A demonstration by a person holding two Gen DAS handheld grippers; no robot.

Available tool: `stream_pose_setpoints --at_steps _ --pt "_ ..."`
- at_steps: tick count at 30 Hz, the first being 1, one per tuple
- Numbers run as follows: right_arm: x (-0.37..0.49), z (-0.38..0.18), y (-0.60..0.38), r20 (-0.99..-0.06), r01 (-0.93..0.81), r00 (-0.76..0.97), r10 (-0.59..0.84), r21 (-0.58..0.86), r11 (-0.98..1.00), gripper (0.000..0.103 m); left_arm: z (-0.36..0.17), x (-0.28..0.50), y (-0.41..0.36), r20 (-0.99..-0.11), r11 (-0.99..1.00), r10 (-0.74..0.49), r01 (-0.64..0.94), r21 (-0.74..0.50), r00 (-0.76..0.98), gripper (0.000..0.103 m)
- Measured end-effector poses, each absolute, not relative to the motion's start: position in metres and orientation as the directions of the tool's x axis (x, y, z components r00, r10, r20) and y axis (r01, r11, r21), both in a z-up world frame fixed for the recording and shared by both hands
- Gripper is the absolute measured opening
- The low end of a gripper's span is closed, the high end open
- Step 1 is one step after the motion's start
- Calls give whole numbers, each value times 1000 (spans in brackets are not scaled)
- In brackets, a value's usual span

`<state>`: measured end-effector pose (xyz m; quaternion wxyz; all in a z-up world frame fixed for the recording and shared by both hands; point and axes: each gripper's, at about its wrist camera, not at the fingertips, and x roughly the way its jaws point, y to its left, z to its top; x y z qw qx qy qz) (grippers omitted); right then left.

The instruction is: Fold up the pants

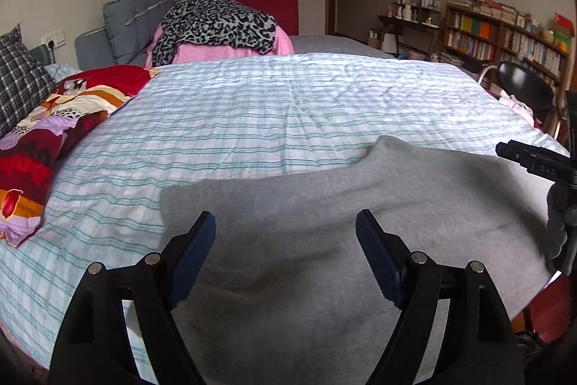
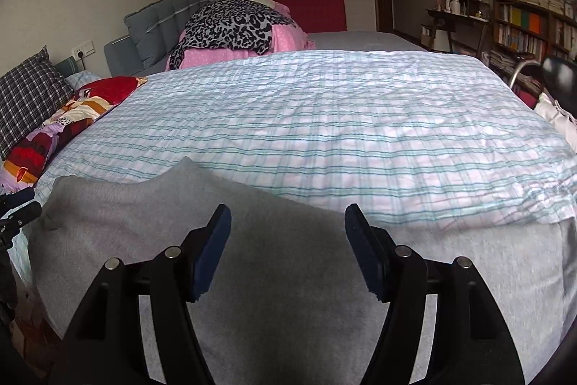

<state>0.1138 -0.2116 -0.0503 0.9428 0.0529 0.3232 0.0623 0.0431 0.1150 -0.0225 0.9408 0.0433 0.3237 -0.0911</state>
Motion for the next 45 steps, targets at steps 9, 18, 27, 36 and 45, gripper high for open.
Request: stream_pose_setpoints --at_steps 9,18,27,36,45 --pt "50 -67 -290 -612 130 790 -27 124 984 67 -46 34 9 -659 893 -365 448 -47 657 79" --pt "38 -100 -315 -626 170 778 -56 123 978 72 -92 32 -53 -726 838 -346 544 46 595 84" --pt "8 -94 -316 -533 183 844 -67 169 968 75 -88 37 -61 -738 826 -326 558 82 590 87" --pt "-97 -84 -377 -390 362 890 -235 293 885 75 -61 24 -125 -713 710 -449 699 81 538 87" --pt "-147 -118 -427 -424 433 872 -246 434 790 74 -53 23 -192 -730 636 -528 772 -2 433 87"
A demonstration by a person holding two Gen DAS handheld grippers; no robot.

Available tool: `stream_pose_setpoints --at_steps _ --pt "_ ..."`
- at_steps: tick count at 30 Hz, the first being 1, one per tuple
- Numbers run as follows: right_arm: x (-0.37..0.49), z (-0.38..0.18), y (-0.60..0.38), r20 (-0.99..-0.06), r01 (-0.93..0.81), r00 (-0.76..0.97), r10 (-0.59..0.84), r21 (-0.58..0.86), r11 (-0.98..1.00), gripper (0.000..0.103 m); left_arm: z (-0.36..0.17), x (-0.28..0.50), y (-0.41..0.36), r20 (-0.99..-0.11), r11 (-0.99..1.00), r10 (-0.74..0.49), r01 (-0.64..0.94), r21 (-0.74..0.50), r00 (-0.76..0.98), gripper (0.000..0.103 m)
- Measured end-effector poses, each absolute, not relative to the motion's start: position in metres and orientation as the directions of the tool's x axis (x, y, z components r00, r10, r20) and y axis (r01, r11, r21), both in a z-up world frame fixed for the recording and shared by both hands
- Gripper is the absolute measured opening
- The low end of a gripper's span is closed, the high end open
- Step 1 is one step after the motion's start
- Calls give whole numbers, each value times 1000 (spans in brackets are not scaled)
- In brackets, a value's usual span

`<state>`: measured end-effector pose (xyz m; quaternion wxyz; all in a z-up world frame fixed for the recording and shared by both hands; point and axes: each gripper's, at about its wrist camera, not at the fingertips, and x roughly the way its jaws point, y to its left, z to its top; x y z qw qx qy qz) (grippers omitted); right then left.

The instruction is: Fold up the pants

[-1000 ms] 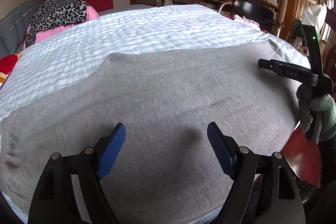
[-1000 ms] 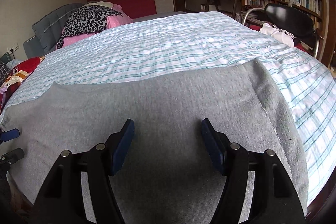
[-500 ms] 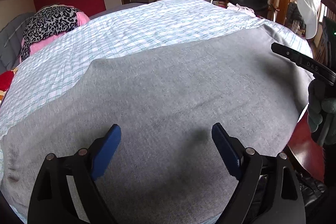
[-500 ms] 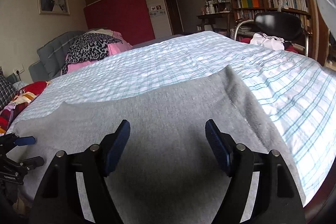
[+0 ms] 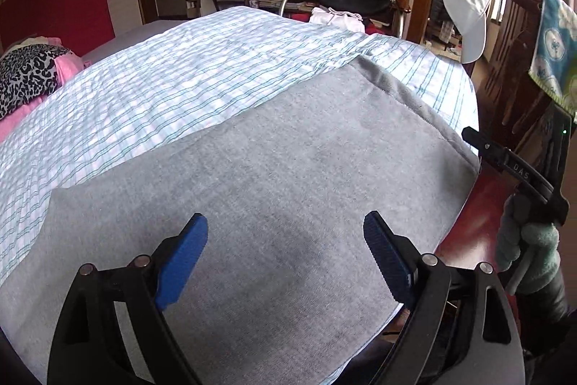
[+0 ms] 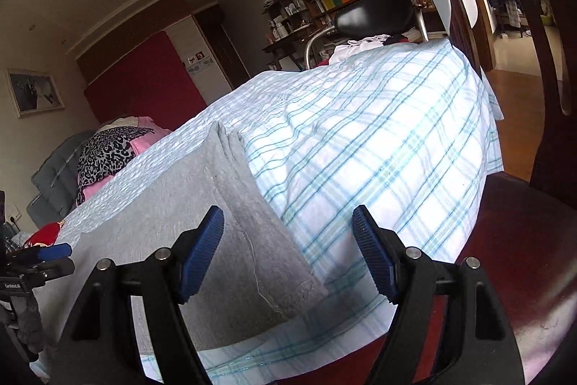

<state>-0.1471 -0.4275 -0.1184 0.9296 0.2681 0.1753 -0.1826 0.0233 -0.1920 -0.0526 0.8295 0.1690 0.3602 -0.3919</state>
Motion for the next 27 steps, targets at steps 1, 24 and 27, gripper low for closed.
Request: stream_pose_setpoints --at_steps 1,24,27 --pt "-149 -122 -427 -426 428 874 -236 443 788 74 -52 23 -198 -729 631 -529 776 4 434 87" --pt "-168 -132 -409 -410 384 895 -176 507 771 35 -68 20 -254 -778 580 -516 815 -9 358 87" --pt "-165 -129 -404 -400 376 899 -182 487 788 35 -72 21 -256 -786 585 -510 811 -20 349 87"
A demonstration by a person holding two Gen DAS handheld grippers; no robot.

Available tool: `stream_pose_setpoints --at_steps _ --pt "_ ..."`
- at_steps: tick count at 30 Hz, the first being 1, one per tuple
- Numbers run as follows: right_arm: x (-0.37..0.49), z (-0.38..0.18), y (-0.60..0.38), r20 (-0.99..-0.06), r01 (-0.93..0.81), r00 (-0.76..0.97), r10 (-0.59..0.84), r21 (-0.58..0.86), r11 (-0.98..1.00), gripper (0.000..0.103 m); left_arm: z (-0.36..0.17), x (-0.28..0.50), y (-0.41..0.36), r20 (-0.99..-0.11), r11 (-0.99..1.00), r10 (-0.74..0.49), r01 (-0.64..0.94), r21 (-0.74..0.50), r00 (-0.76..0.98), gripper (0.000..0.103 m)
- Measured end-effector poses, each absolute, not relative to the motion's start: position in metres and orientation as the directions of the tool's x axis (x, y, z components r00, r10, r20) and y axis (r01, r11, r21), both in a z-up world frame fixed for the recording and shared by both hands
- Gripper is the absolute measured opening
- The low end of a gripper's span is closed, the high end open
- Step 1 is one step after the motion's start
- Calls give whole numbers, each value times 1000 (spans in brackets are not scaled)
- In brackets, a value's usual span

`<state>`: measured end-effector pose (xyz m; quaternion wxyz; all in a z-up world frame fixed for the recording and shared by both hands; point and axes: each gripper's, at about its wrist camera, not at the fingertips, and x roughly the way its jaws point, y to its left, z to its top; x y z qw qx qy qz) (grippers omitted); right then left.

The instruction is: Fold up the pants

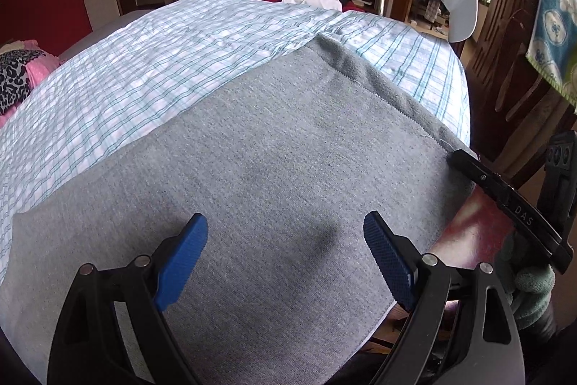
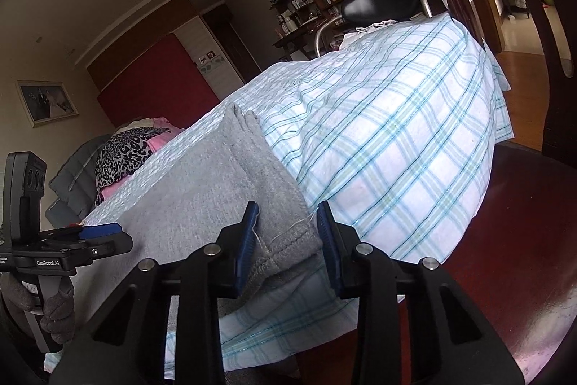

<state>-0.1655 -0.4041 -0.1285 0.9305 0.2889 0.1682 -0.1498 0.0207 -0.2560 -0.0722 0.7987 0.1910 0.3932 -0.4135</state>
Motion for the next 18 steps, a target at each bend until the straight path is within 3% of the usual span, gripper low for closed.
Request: stream_pose_setpoints --at_steps 6,13,18 --pt "-158 -128 -404 -386 359 906 -173 485 798 34 -76 20 -257 -789 586 -510 810 -25 344 87" --pt "-154 -146 -427 -349 293 935 -62 662 690 35 -76 23 -259 -794 582 -523 810 -66 311 87" --pt "-159 -133 -415 -285 236 957 -57 645 727 22 -73 26 -264 -793 580 -536 809 -96 289 87"
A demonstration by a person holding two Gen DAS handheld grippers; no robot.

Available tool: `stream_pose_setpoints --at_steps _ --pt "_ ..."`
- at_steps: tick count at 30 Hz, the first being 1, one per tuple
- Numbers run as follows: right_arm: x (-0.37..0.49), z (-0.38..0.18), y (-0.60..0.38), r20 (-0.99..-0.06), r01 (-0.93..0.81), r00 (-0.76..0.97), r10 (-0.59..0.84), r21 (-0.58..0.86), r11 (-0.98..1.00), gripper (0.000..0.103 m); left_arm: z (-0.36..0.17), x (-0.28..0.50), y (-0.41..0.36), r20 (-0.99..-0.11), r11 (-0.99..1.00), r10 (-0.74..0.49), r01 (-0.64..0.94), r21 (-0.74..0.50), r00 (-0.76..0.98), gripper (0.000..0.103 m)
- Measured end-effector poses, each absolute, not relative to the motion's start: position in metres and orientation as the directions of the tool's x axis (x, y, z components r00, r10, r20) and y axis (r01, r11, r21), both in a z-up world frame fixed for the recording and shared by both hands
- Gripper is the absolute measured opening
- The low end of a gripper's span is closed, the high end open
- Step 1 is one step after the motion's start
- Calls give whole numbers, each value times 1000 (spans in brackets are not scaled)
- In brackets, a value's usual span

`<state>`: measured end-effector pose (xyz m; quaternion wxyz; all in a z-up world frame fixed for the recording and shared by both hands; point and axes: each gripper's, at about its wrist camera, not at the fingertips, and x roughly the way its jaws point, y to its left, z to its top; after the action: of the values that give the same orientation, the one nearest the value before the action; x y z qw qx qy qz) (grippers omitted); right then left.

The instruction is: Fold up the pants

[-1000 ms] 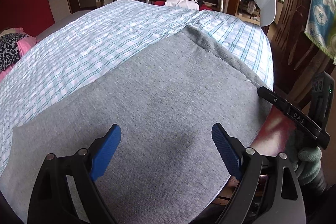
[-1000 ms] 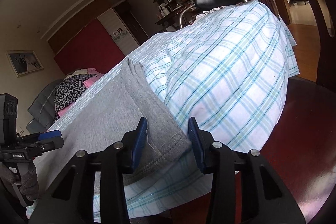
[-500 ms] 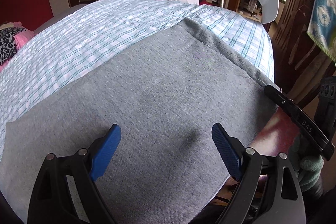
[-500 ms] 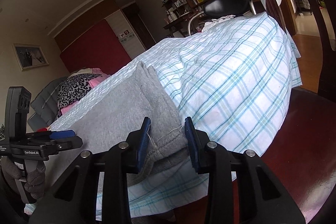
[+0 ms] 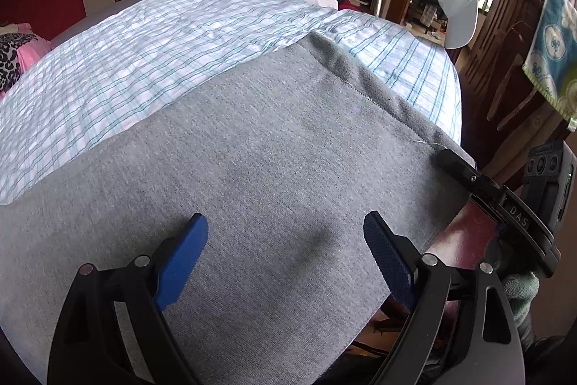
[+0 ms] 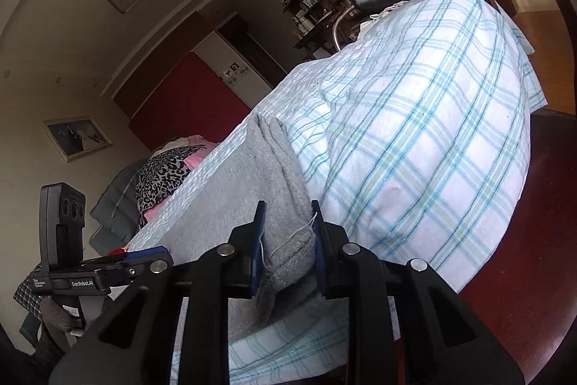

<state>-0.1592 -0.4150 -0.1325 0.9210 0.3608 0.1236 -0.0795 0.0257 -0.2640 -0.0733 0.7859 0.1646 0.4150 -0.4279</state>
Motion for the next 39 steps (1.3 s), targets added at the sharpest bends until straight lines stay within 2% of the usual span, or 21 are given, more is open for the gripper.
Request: stream_pose_setpoints --at_steps 4,11,15,21,23,25,28,33,39 --pt "-159 -109 -393 -252 197 966 -60 564 802 21 -64 29 -269 -785 572 -561 809 -137 264 87" --pt "-156 -78 -341 -213 114 976 -37 365 924 20 -44 42 -277 -753 524 -642 800 -291 146 87" --pt "-150 -73 -324 -214 67 977 7 337 939 20 -33 46 -276 -729 519 -669 793 -320 144 91" --pt "-154 -92 -351 -281 211 954 -100 399 892 23 -33 41 -279 -734 514 -661 805 -296 153 91" --pt "-160 -101 -364 -315 285 936 -157 416 863 30 -37 41 -280 -743 519 -652 804 -288 155 91" --pt "-166 -112 -376 -355 362 911 -212 438 823 44 -42 43 -281 -750 525 -644 799 -293 148 91" --pt "-173 -130 -392 -417 454 870 -263 469 757 48 -47 45 -281 -757 535 -636 793 -291 150 91" --pt "-167 -149 -401 -418 349 905 -78 625 699 48 -49 45 -284 -764 542 -627 790 -286 154 91" --pt "-173 -137 -393 -380 307 923 -64 625 718 43 -48 46 -287 -767 543 -623 792 -279 157 91"
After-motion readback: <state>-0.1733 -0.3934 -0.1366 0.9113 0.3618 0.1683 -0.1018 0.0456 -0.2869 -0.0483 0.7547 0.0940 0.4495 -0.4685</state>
